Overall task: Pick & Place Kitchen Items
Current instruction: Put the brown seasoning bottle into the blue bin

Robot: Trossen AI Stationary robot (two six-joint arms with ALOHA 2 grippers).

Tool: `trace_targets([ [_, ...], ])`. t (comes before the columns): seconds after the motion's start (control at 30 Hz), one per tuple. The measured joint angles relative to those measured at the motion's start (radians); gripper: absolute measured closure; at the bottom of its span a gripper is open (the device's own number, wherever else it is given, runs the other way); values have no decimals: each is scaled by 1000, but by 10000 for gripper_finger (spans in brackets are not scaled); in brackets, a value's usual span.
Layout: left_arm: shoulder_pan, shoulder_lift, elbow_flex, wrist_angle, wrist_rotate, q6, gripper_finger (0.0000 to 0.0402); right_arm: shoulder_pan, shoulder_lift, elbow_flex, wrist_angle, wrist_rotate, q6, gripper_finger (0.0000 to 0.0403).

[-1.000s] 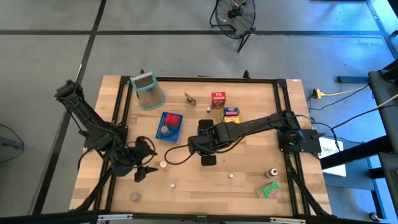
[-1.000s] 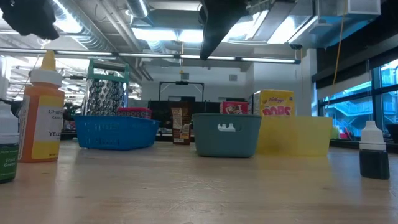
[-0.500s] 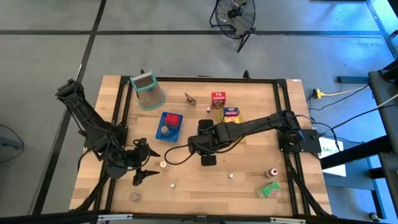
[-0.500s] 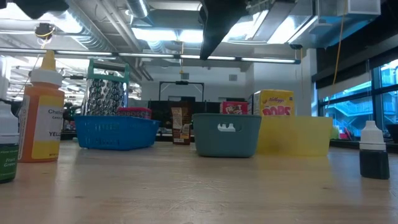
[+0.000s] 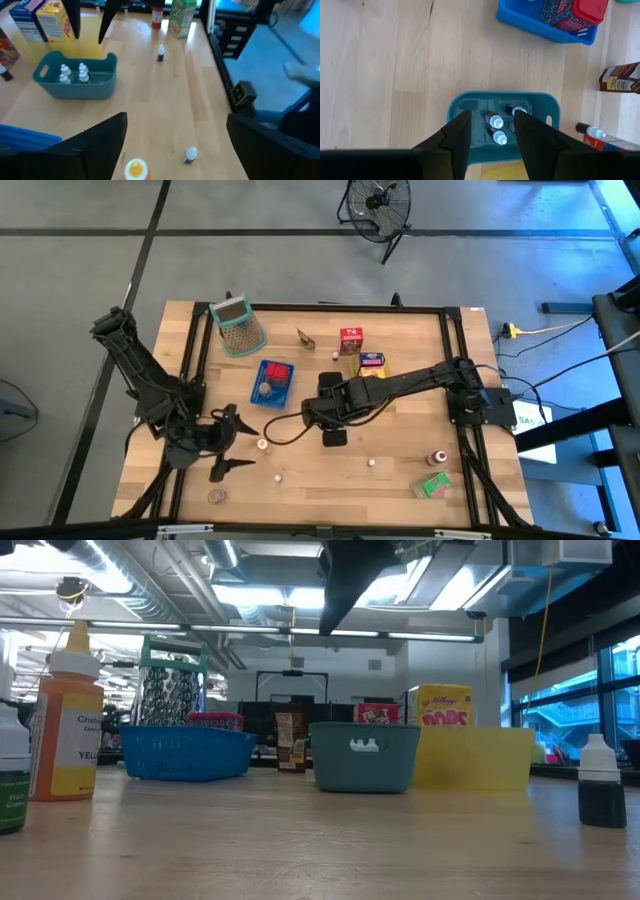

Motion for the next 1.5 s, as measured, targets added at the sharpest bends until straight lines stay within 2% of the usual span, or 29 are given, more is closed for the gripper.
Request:
trace_targets([
  [0.27, 1, -1, 0, 82, -43, 100, 63, 0, 0, 0, 6, 0, 0, 251],
  [0.6, -39, -1, 0, 78, -214, 156, 62, 0, 0, 0, 13, 0, 5, 251],
  [0.77, -53, -1, 0, 62, -265, 138, 40, 0, 0, 0, 12, 0, 5, 251],
  [0.9, -55, 5, 0, 18, -348, 122, 22, 0, 0, 0, 12, 0, 7, 251],
  [1.0, -55, 8, 0, -13, -289, 118, 18, 0, 0, 0, 12, 0, 7, 251],
  [1.2, -55, 9, 34, -63, -27, 77, 18, 0, 0, 0, 15, 0, 7, 251],
  [1.33, -55, 47, 111, -251, 43, -32, 18, 0, 0, 0, 20, 0, 7, 251],
  [1.5, -54, 169, 264, -557, 115, -143, 18, 0, 0, 0, 24, 0, 7, 251],
])
